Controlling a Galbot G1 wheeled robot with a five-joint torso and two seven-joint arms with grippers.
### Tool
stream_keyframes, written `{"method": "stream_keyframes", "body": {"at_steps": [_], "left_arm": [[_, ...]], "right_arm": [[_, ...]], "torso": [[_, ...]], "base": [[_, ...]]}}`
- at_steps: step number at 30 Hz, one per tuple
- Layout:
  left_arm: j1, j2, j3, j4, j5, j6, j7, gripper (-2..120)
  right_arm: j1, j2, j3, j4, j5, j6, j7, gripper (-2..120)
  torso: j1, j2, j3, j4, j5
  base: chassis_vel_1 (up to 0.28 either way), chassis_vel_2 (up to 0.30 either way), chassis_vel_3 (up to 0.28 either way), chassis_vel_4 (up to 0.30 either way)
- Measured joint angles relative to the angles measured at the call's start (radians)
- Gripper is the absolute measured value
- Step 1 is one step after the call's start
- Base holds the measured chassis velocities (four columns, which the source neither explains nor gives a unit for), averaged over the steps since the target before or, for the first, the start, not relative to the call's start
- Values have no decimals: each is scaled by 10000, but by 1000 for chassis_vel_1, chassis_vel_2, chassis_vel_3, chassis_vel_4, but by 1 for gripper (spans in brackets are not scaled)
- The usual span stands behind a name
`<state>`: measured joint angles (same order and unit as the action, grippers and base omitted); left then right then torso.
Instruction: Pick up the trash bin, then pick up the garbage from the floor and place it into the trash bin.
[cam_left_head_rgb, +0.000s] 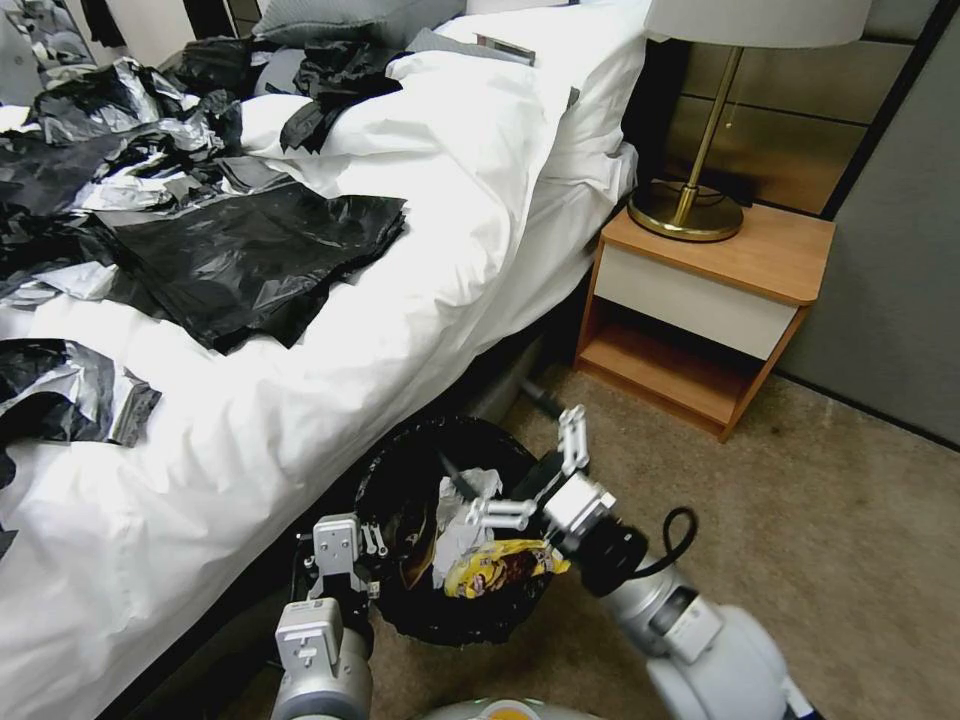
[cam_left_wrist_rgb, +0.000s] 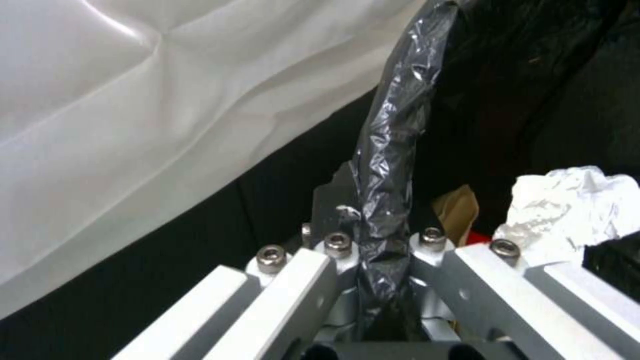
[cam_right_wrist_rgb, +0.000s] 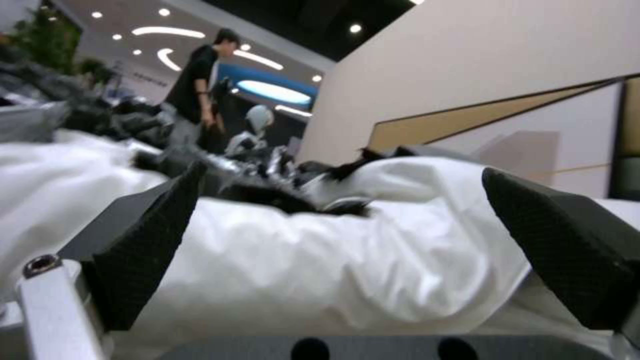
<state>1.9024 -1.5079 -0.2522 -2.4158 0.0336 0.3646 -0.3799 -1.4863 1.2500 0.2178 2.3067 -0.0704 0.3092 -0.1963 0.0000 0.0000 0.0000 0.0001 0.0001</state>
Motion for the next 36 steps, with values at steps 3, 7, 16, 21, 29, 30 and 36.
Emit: {"method": "stream_keyframes", "body": {"at_steps": [3,7,16,21,29,30,36], "left_arm": [[48,0,19,0,29,-14,-3,0],[108,31,24,-6,33,-24,-12,0],[173,93,8,-55,-27,-31,-30,0],[201,127,11,-95,-82,-12,-45,0],[196,114,35,-95,-77,41,-46,0],[196,114,35,-95,-77,41,-46,0],[201,118,29,-124,-76,53,-47,0]], "right_arm": [[-112,128,136,267,-109,3,414,100],[-645,405,398,730,-303,68,1342,100],[-1833,1043,1633,-2,-120,1221,2482,100],[-2430,1216,1994,-819,281,2018,2559,100],[-2437,1227,1908,-1148,549,2125,2549,100],[-2437,1227,1908,-1148,549,2125,2549,100],[-2352,1213,1856,-1252,557,2070,2492,100]], "torso": [[-1,0,0,0,0],[0,0,0,-2,-2],[0,0,0,-1,-2],[-1,0,0,-2,-1],[0,0,0,0,-1],[0,0,0,0,-1],[0,0,0,-1,-1]], "base": [[0,0,0,0],[0,0,0,0],[0,0,0,0],[0,0,0,0],[0,0,0,0],[0,0,0,0],[0,0,0,0]]}}
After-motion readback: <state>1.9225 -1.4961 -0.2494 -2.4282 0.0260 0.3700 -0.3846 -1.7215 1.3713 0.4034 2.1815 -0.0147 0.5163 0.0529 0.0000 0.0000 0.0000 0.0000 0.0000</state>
